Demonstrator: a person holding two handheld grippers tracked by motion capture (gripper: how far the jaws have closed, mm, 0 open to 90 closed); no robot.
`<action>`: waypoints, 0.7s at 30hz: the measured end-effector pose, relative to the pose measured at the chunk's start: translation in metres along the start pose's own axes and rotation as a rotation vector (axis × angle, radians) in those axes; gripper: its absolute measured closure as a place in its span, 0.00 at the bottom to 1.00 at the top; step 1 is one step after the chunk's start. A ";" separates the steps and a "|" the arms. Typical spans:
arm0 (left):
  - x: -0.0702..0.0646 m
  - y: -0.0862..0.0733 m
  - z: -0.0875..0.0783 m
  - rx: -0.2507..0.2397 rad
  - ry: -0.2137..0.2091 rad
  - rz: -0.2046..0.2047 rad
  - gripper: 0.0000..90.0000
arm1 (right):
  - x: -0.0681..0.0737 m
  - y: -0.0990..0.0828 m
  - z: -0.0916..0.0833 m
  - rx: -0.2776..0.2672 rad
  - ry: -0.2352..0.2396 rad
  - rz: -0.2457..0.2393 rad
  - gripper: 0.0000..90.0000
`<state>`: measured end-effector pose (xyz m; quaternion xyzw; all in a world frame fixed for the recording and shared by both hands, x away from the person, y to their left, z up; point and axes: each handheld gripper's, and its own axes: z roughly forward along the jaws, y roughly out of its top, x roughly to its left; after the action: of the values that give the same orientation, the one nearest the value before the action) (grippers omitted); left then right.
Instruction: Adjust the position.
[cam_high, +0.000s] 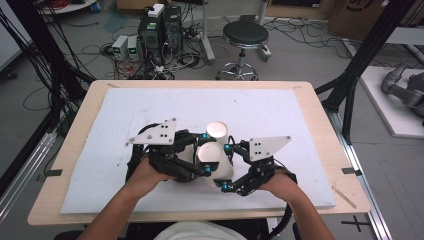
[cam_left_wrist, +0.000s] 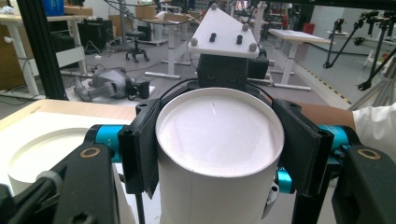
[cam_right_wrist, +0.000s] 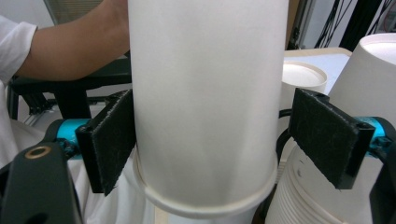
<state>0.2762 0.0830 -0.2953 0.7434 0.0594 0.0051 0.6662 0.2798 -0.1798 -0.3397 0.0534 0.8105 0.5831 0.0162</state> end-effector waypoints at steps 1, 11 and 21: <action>0.000 0.000 0.000 0.007 0.002 0.007 0.40 | 0.000 0.000 0.000 -0.001 0.007 -0.003 0.25; 0.002 -0.003 0.000 0.029 0.043 0.026 0.29 | -0.004 0.005 -0.005 0.068 0.038 -0.023 0.39; 0.002 -0.007 0.002 0.054 0.002 0.006 0.40 | -0.005 0.004 -0.004 0.107 0.056 -0.014 0.34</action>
<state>0.2783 0.0816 -0.3024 0.7612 0.0579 0.0061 0.6459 0.2846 -0.1823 -0.3345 0.0321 0.8410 0.5401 -0.0050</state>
